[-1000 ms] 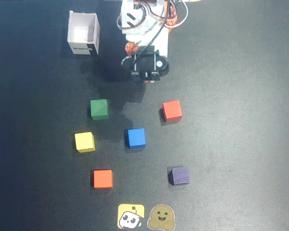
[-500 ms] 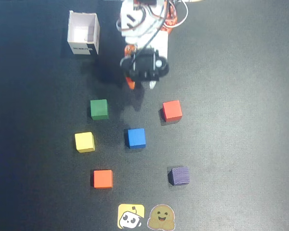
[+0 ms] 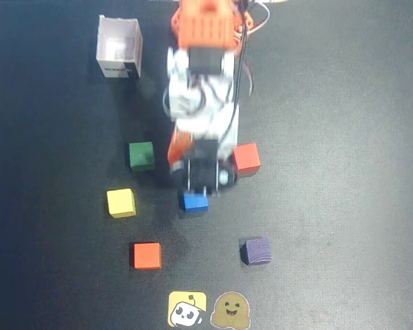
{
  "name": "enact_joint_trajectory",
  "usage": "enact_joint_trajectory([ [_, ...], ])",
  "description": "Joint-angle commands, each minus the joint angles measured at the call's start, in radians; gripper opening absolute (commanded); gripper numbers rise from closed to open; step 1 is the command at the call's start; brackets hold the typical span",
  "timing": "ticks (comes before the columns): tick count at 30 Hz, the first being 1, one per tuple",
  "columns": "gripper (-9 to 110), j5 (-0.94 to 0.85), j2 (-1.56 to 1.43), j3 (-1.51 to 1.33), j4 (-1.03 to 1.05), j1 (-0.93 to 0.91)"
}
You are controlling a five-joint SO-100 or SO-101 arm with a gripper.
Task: Put the blue cube on top of the orange cube.
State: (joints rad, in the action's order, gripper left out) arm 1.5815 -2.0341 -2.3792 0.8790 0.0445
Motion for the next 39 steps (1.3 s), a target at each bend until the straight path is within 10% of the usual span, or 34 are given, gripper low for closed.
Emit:
enact_joint_trajectory([
  [1,24,0.006,0.086,0.069,-0.074,0.011],
  [39,16,0.015,0.36,0.117,-0.287,-0.034],
])
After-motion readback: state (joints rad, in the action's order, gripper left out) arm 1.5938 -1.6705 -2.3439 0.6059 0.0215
